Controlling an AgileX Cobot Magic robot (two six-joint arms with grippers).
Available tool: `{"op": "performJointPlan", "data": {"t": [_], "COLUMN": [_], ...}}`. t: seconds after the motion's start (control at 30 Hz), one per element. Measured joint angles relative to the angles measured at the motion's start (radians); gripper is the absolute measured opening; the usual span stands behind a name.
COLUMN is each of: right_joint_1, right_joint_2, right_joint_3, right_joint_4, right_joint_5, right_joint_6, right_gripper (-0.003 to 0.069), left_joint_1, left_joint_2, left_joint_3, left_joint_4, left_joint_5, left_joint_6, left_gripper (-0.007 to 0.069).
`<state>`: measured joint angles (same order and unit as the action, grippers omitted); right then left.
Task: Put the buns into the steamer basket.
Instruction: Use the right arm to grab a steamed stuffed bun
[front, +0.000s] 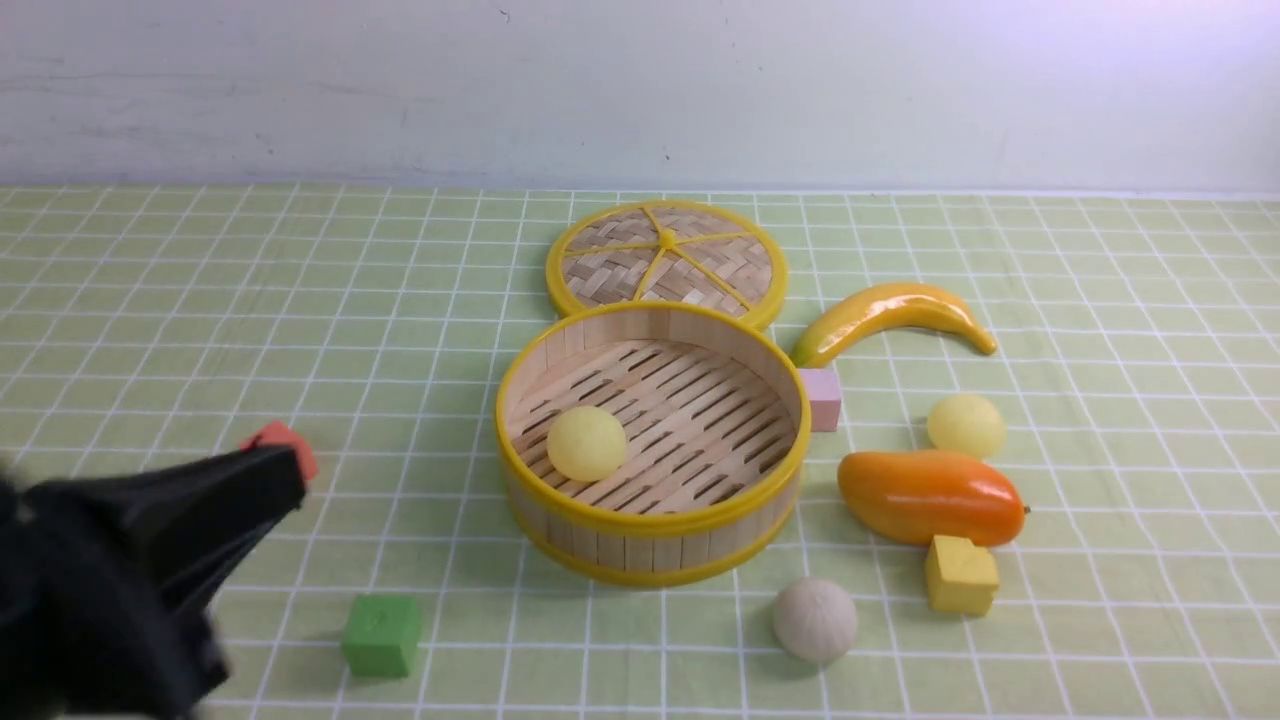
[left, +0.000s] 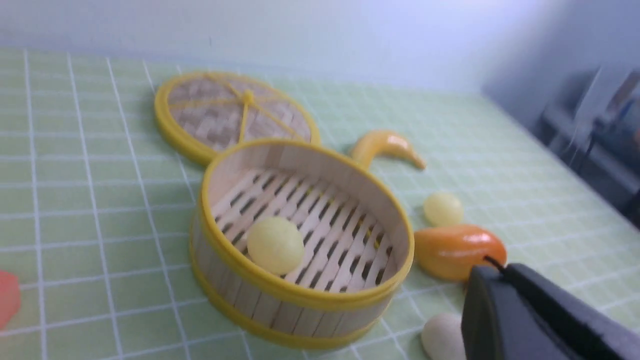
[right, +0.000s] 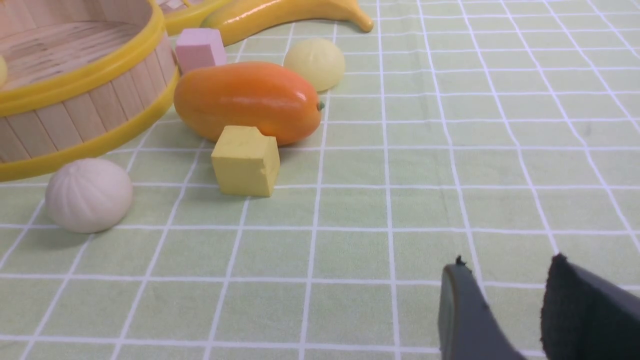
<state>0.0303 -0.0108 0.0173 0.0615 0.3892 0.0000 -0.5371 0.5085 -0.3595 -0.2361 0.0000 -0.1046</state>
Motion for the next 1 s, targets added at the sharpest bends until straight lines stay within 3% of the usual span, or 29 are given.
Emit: {"op": "performJointPlan", "data": {"t": [0.37,0.47,0.6,0.77,0.9,0.93,1.0], "right_joint_1": [0.000,0.000,0.000,0.000,0.000,0.000,0.000], "right_joint_2": [0.000,0.000,0.000,0.000,0.123,0.243,0.404], "right_joint_3": [0.001,0.009,0.010,-0.015,-0.224,-0.349,-0.488], "right_joint_4": [0.007,0.113,0.402,0.560,0.556,0.525,0.473], "right_joint_5": [-0.011,-0.058,-0.200,-0.259,-0.030,0.146,0.327], "right_joint_6": [0.000,0.066,0.216,0.248,0.143,0.064,-0.016], "right_gripper": [0.0241,0.0241,0.0241,0.0241,0.0241,0.0241,0.0241], "left_joint_1": [0.000,0.000,0.000,0.000,0.000,0.000,0.000], "left_joint_2": [-0.308,-0.318,-0.318,-0.318,-0.318,-0.318,-0.318], "left_joint_3": [0.179,0.185,0.190,0.190,0.190,0.190,0.190], "left_joint_4": [-0.001,-0.001,-0.001,-0.001,-0.001,-0.001,-0.001], "left_joint_5": [0.000,0.041,0.106,0.145,0.168,0.170,0.170], "left_joint_6": [0.001,0.001,0.001,0.001,0.001,0.001,0.001], "left_gripper": [-0.0013,-0.0013,-0.0013,-0.0013,-0.0013,-0.0013,-0.0013]}}
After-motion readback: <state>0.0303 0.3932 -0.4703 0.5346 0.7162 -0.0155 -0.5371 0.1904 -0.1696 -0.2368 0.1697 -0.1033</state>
